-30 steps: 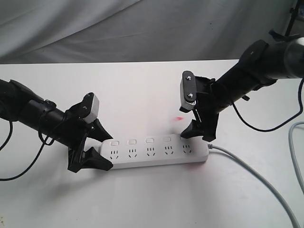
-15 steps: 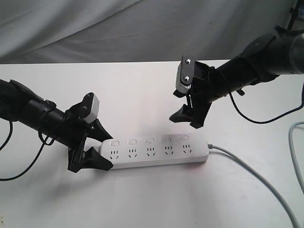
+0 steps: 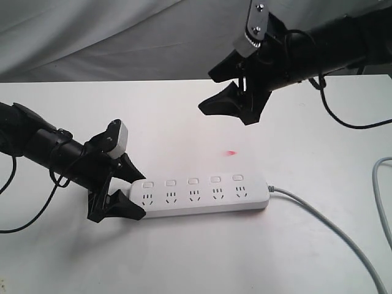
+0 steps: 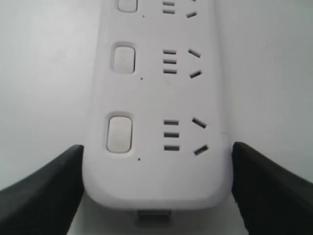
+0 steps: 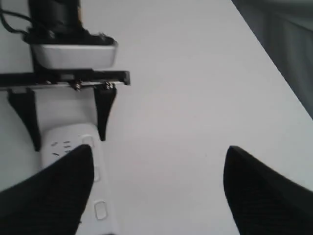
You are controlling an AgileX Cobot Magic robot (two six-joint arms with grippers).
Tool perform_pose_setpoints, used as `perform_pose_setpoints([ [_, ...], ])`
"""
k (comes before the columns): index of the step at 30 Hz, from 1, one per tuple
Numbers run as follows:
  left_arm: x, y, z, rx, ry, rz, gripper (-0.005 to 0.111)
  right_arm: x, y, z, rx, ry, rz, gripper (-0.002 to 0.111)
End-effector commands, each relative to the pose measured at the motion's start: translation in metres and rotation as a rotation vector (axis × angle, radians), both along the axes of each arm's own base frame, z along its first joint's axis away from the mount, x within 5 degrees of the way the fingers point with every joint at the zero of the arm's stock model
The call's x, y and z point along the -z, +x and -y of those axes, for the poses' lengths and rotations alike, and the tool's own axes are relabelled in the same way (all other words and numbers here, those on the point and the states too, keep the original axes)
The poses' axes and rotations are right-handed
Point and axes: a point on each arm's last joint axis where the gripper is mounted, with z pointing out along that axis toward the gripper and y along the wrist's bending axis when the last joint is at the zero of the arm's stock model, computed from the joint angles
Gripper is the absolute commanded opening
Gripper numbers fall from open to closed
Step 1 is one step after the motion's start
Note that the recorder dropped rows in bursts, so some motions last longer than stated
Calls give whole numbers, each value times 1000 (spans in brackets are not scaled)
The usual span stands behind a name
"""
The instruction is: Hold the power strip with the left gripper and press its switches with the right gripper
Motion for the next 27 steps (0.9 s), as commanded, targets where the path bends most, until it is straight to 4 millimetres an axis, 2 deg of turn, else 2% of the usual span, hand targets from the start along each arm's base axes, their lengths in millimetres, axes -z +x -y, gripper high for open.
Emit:
perform_pose_setpoints([
  [1,0,-1,2,3,3,4,0,-30,-21,-6,-56,85,-17,50],
  [7,0,-1,2,3,3,4,0,-67,-48,-11,-98,146,-26,18],
  [11,0,-1,2,3,3,4,0,-90,-66,-13,-117,171,-6,6],
  [16,0,-1,2,3,3,4,0,-127,-96,-20,-198,282,60,4],
  [19,0,-1,2,3,3,4,0,-140,-107,-20,-203,292,101,4],
  [27,0,-1,2,3,3,4,0,-146,-113,-21,-204,293,117,4],
])
